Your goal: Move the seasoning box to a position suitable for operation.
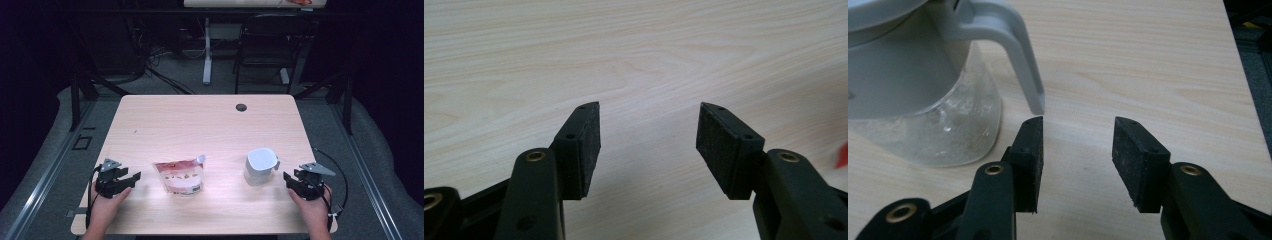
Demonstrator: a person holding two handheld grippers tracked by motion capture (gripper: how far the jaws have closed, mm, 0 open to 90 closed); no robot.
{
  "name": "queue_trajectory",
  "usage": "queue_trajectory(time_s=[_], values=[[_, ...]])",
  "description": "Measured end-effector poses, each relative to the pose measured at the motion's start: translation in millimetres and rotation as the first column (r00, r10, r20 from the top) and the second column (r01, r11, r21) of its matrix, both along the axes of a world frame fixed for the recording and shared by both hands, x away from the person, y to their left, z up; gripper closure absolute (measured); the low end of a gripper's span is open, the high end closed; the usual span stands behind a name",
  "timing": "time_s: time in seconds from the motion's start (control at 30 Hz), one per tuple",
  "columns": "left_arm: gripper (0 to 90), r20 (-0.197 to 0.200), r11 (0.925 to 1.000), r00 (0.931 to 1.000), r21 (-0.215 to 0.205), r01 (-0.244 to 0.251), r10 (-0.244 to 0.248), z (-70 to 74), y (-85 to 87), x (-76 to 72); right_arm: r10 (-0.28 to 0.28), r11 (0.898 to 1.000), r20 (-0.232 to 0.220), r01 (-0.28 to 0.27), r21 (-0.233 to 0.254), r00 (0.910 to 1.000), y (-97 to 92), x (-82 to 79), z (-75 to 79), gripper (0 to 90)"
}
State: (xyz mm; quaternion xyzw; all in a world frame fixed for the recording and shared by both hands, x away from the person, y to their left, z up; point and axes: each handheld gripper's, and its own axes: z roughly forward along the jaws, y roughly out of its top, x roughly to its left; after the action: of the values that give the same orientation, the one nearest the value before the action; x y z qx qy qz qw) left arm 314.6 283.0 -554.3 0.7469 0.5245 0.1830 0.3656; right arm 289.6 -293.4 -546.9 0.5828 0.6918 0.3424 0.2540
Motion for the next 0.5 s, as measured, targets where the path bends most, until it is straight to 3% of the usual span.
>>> queue_trajectory(time_s=[0.13, 0.23, 0.37, 0.5], values=[[45.8, 0.011, 0.9997, 0.9996, -0.006, 0.025, -0.025, 1.6, -3.6, -1.4, 0.034, 0.999, -0.018, -0.034, 0.007, 0.9993, 4.9, -3.2, -1.0, 57.7], [45.9, 0.021, 0.9993, 0.9993, 0.022, 0.030, -0.031, 1.5, -8.8, -2.7, 0.035, 0.999, -0.016, -0.035, 0.005, 0.9993, 7.6, -6.5, 0.3, 57.8], [48.7, 0.032, 0.9980, 0.9980, 0.036, 0.053, -0.054, 4.3, -11.7, -5.4, 0.056, 0.998, 0.018, -0.056, 0.008, 0.9983, 13.1, -12.2, 5.0, 58.6], [51.3, 0.036, 0.9981, 0.9976, 0.022, 0.058, -0.059, 7.4, -13.9, -10.4, 0.071, 0.997, 0.054, -0.070, -0.014, 0.9960, 17.8, -16.3, 9.0, 56.8]])
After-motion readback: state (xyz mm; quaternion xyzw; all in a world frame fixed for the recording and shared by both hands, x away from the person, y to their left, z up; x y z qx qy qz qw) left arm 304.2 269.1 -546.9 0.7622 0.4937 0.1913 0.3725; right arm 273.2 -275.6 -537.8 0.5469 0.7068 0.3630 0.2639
